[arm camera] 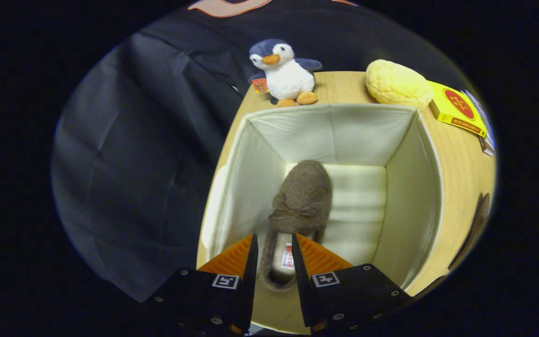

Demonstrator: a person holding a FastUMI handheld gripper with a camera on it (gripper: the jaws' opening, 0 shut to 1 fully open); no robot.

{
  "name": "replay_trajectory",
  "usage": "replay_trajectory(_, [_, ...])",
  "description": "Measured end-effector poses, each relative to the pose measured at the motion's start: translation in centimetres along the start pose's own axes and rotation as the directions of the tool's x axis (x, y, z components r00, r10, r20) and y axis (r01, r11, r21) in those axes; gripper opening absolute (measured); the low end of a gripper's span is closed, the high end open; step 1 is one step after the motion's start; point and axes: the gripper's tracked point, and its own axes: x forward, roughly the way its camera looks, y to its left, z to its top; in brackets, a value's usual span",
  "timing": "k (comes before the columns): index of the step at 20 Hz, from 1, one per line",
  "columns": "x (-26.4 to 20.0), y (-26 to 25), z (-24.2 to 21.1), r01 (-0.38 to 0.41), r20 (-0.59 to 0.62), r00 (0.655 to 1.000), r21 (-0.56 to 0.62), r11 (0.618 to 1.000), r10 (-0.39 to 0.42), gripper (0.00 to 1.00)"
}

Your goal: Open the storage box then place both shoes into the box .Put the left shoe in first, then the right shoe, with the right side of both shoes facing outward in a uniform manner.

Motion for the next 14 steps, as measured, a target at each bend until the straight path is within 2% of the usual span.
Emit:
replay_trajectory(2, [-2.4, 0.4, 0.5, -0.041, 0.042, 0.998, -0.039, 0.998, 0.043, 0.48])
replay_trajectory(7, [-8.5, -1.4, 0.5, -0.068, 0.115, 0.990, -0.127, 0.990, 0.083, 0.62])
replay_trajectory(11, [-13.2, -5.1, 0.1, -0.071, 0.163, 0.982, -0.154, 0.986, 0.096, 0.72])
replay_trajectory(14, [-16.2, -9.8, -0.3, -0.033, 0.209, 0.976, -0.125, 0.992, 0.059, 0.87])
